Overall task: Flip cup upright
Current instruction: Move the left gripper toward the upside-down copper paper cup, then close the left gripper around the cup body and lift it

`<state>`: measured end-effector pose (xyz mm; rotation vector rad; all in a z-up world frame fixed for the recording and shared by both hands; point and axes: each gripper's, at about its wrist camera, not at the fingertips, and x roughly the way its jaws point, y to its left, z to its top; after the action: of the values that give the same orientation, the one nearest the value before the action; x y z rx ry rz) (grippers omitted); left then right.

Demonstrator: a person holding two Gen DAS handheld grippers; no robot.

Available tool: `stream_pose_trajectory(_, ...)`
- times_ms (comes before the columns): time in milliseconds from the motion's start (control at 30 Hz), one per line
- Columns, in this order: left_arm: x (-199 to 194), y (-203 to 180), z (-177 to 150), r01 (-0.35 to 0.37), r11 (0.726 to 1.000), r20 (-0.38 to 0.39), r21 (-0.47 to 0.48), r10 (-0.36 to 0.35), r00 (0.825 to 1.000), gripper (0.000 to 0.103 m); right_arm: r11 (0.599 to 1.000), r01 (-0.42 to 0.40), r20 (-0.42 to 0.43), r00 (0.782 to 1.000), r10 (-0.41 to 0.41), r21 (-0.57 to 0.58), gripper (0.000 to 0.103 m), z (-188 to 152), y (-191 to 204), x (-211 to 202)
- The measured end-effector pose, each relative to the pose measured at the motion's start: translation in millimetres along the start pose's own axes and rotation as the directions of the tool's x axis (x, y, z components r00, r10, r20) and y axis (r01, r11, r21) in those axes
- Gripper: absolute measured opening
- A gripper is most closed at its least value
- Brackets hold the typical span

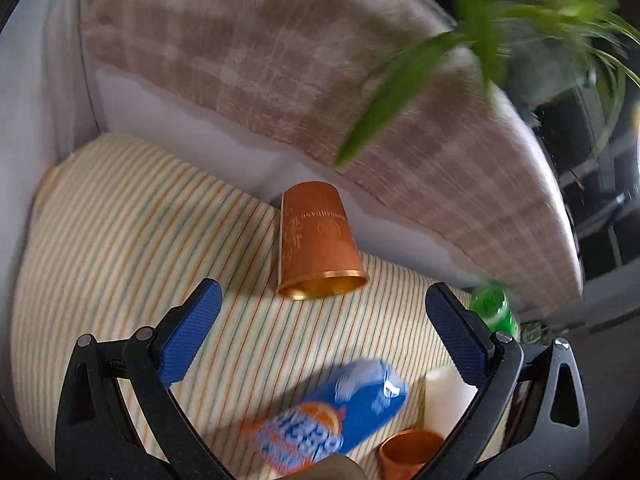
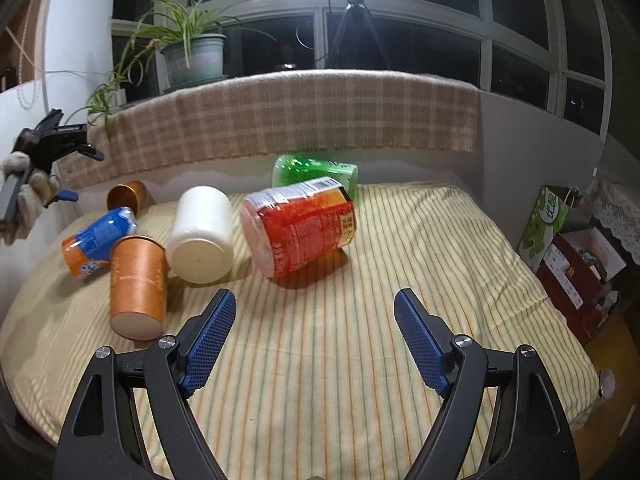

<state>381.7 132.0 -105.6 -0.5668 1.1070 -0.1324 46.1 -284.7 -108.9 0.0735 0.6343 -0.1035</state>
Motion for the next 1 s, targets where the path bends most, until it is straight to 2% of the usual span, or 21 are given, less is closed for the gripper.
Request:
stream_pose_trajectory(267, 40.0, -2.7, 12.6, -0.024, 1.0, -0.034, -0.014, 0.023, 0.999, 0.101, 0.999, 0.024, -0.023, 0.999, -0.024, 0.022, 0.081, 0.1, -10.7, 13.3)
stream_pose_trajectory(400, 59.2, -1.8, 16.3, -0.03, 0.999, -0.055, -0.037, 0.028, 0.998, 0.094, 0.999, 0.034, -0.028, 0.999, -0.034, 0.022, 0.081, 1.5, -13.5, 18.5)
stream_pose_trajectory(500, 70.0, -1.4, 16.9, -0.043, 0.998, -0.066, -0.038, 0.04, 0.997, 0.093, 0.999, 0.041, -0.035, 0.999, -0.04, 0.022, 0.081, 0.7, -15.5, 21.8)
stream_pose_trajectory(600, 78.5, 1.4, 16.2, -0.044, 0.998, -0.086, -0.046, 0.04, 0.995, 0.083, 0.999, 0.045, -0.039, 0.998, -0.044, 0.026, 0.081, 0.5, -19.2, 24.1)
stream_pose_trajectory(700, 85.0, 4.0, 16.4, -0.054, 0.997, -0.091, -0.053, 0.049, 0.995, 0.08, 0.998, 0.048, -0.038, 0.998, -0.047, 0.032, 0.081, 0.9, -22.1, 25.7)
stream_pose_trajectory(800, 89.9, 8.5, 17.2, -0.047, 0.996, -0.103, -0.07, 0.04, 0.994, 0.068, 0.998, 0.049, -0.039, 0.998, -0.047, 0.035, 0.081, 1.2, -23.3, 26.2)
stream_pose_trajectory(1000, 84.1, 6.7, 19.2, -0.053, 0.997, -0.088, -0.058, 0.048, 0.995, 0.065, 0.998, 0.051, -0.039, 0.998, -0.049, 0.037, 0.081, 0.5, -24.9, 26.6)
